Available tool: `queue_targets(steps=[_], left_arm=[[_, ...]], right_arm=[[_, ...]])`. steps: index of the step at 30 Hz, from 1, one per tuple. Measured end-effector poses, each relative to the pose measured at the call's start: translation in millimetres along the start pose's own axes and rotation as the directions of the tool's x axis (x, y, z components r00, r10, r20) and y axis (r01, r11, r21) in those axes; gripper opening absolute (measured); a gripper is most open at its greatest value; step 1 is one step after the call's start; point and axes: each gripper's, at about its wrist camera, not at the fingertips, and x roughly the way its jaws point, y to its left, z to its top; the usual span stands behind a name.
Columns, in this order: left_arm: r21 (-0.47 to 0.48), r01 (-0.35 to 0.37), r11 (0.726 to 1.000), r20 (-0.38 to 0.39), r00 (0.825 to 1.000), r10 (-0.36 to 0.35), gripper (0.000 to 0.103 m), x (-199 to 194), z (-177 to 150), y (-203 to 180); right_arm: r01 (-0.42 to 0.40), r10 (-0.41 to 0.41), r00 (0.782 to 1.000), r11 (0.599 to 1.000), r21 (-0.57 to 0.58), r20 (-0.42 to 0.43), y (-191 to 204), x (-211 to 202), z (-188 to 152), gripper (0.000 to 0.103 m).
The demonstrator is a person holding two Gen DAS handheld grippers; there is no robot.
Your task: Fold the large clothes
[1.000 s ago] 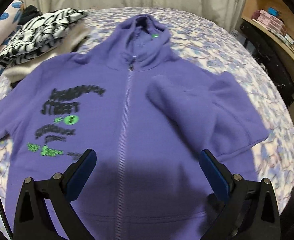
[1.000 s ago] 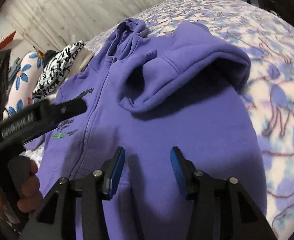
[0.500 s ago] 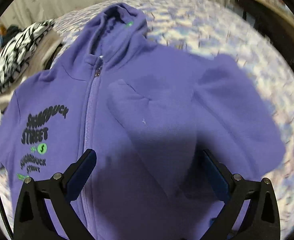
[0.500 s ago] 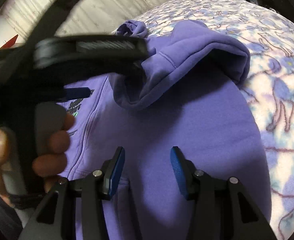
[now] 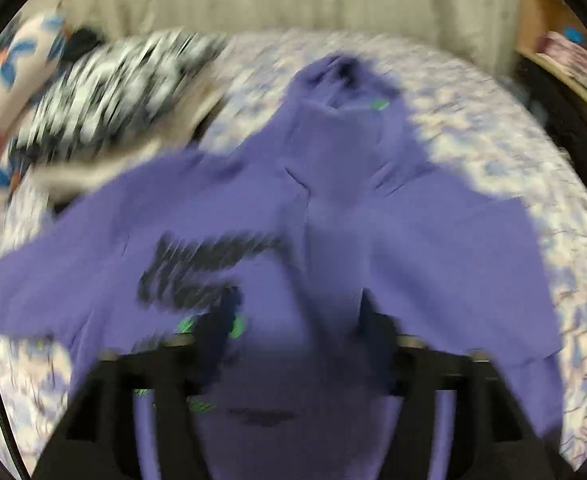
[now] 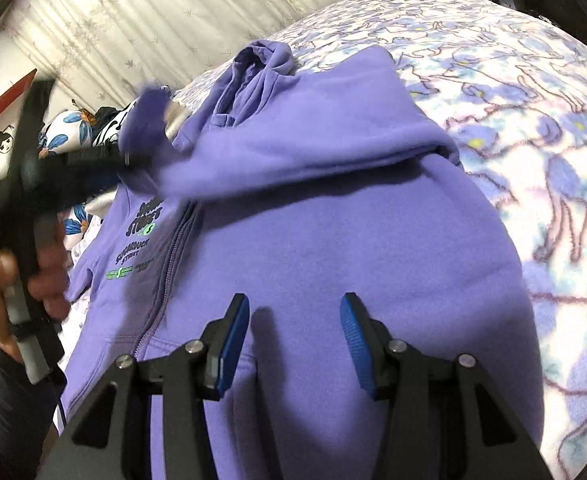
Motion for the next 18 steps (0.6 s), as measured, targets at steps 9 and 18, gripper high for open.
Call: queue_targets(steps=[9, 18], left_arm=[[-0.240, 0.242, 0.940, -0.090, 0.959, -0.270, 0.075, 28.7, -18.5, 79.1], [-0.179, 0.298, 0.938, -0.125, 0.939, -0.322, 0.074, 51.2, 1.3, 67.2]], right_arm=[[0.050, -0.051, 0.998, 0.998, -0.047, -0.031, 12.6, -0.2, 0.6, 0.051], [0.106, -0.104, 0.994, 0.993, -0.042, 0.045, 4.5, -32.4, 53.7, 0.051]])
